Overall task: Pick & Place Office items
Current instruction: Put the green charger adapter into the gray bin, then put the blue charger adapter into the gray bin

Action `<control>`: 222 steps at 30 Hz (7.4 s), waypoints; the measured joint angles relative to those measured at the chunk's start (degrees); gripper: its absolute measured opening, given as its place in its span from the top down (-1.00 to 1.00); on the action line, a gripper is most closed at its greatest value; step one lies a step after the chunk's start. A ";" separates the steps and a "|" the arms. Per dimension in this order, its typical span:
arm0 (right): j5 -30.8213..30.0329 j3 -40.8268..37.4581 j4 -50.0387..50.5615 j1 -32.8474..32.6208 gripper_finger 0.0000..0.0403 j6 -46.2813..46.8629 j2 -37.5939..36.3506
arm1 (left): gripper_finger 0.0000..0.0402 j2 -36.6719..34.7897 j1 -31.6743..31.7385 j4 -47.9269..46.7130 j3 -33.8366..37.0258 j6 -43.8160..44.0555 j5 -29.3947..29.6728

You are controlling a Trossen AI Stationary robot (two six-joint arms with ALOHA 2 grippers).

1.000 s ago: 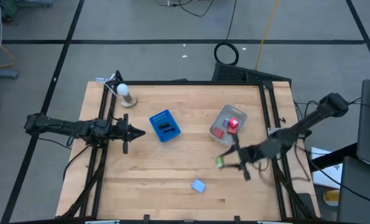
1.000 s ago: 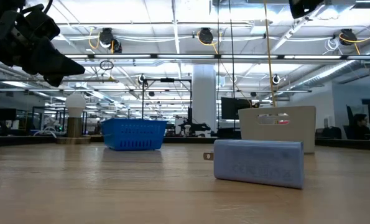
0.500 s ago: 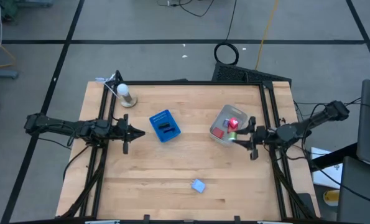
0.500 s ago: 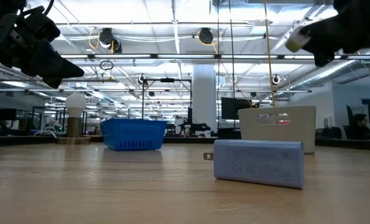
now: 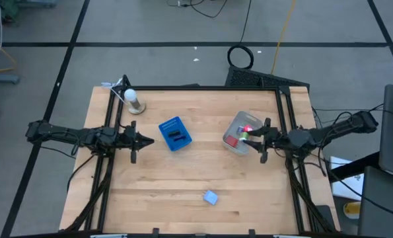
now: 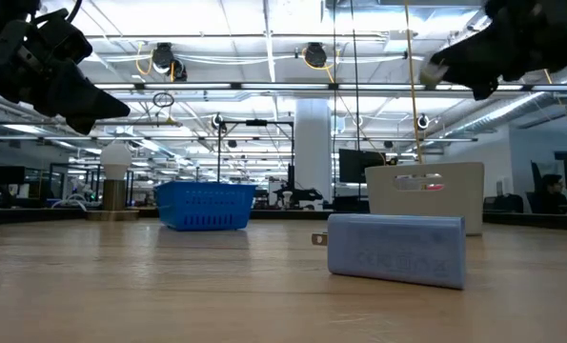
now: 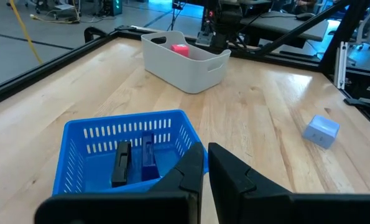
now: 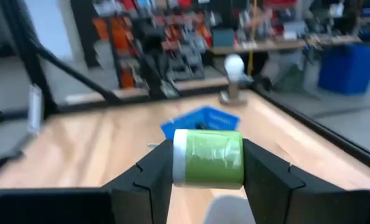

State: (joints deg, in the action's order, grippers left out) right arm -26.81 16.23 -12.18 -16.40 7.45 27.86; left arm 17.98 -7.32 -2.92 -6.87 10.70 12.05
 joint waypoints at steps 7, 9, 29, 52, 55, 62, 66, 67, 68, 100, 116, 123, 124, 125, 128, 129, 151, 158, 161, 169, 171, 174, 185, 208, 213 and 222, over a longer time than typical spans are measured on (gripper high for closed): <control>-0.15 11.32 21.59 7.78 0.26 10.68 14.90 | 0.88 -0.01 0.01 0.01 0.00 0.00 0.01; -0.03 13.49 26.87 10.09 0.26 13.17 19.64 | 0.88 0.00 0.00 0.00 0.00 0.02 0.01; 12.14 14.91 28.22 19.48 0.19 15.30 34.99 | 0.88 -0.01 0.00 -0.04 0.00 0.02 0.00; 12.00 13.00 12.54 15.35 -0.30 9.66 20.05 | 0.88 -0.01 0.01 -0.37 0.00 0.08 -1.36; 11.84 10.97 6.61 13.27 -0.19 7.57 14.65 | 0.88 -0.01 0.01 -0.37 0.00 0.39 -2.08; 8.91 4.39 2.27 8.40 0.33 4.30 5.03 | 0.88 0.00 0.00 -0.35 0.00 0.89 -2.14; 8.89 -1.37 -2.99 7.78 0.68 4.03 -1.70 | 0.88 0.01 0.00 -0.35 0.00 1.46 -3.57; 8.90 -2.45 -3.86 7.85 0.76 4.01 -3.69 | 0.88 -0.01 0.00 -0.35 0.00 1.47 -3.76; 9.07 -3.25 -4.11 8.00 0.83 3.80 -5.57 | 0.88 -0.01 -0.01 -0.35 0.00 1.48 -3.98; 13.27 -15.25 -10.08 8.52 0.99 1.71 -19.98 | 0.88 27.97 -9.48 19.46 -5.80 1.74 -7.60; 13.42 -15.36 -6.53 8.45 0.99 3.86 -19.87 | 0.81 77.81 -11.35 3.74 -50.74 -7.54 -19.62; 13.43 -15.36 -2.65 8.43 1.00 5.49 -19.85 | 0.30 91.41 -12.69 2.77 -63.98 -11.26 -21.18; 13.42 -15.36 -2.67 8.43 1.00 5.92 -19.85 | 0.21 92.84 -12.54 1.85 -65.77 -11.05 -21.10; 13.42 -15.36 -2.67 8.43 0.99 6.53 -19.85 | 0.12 94.26 -12.40 0.75 -67.44 -10.99 -21.07; 13.42 -15.36 -2.74 8.43 0.99 7.70 -19.85 | -0.15 97.89 -11.85 -3.81 -71.89 -11.70 -20.84; 13.42 -15.36 -2.76 8.43 1.00 7.89 -19.87 | -0.23 99.15 -11.67 -5.51 -73.23 -11.93 -20.75; 13.40 -15.39 -2.75 8.43 1.00 8.27 -19.56 | -0.58 108.84 -10.24 -9.60 -80.94 -7.15 -29.62; 13.38 -15.39 -3.42 8.43 0.99 8.31 -19.28 | -0.47 108.66 -8.73 -11.72 -80.91 -5.98 -25.24; 13.40 -15.39 -3.39 8.43 1.00 8.32 -19.26 | -0.40 108.49 -6.61 -13.81 -80.93 -6.01 -24.63; 13.40 -15.39 -3.37 8.43 1.00 8.25 -19.24 | -0.26 108.45 -3.36 -15.11 -80.96 -11.26 -23.99; 13.40 -15.39 -3.37 8.43 1.00 8.21 -19.24 | -0.23 108.45 -3.50 -15.12 -80.96 -13.55 -23.50; 13.42 -15.39 -3.35 8.43 0.99 8.08 -19.24 | -0.14 108.45 -3.99 -15.09 -80.96 -15.74 -23.08; 13.60 -15.39 -3.00 8.43 1.00 5.72 -17.98 | -0.08 107.39 -3.95 -14.36 -80.70 -14.47 -23.57; 8.85 -15.38 -14.73 4.50 1.00 -8.19 -3.16 | -0.08 53.27 -2.44 -13.15 -52.90 -7.15 -4.50; 8.87 -12.70 -20.27 2.47 1.00 -13.52 4.26 | -0.08 48.86 -1.71 -4.85 -43.06 -2.59 -10.68; 8.85 2.02 -20.75 -2.50 0.74 -29.21 24.10 | -0.08 52.88 -1.59 1.31 -41.28 0.42 -20.35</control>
State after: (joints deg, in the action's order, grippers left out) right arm -17.96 18.25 -32.93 -18.89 -21.76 51.96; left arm 70.86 -8.91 -1.61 -48.16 11.12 -8.29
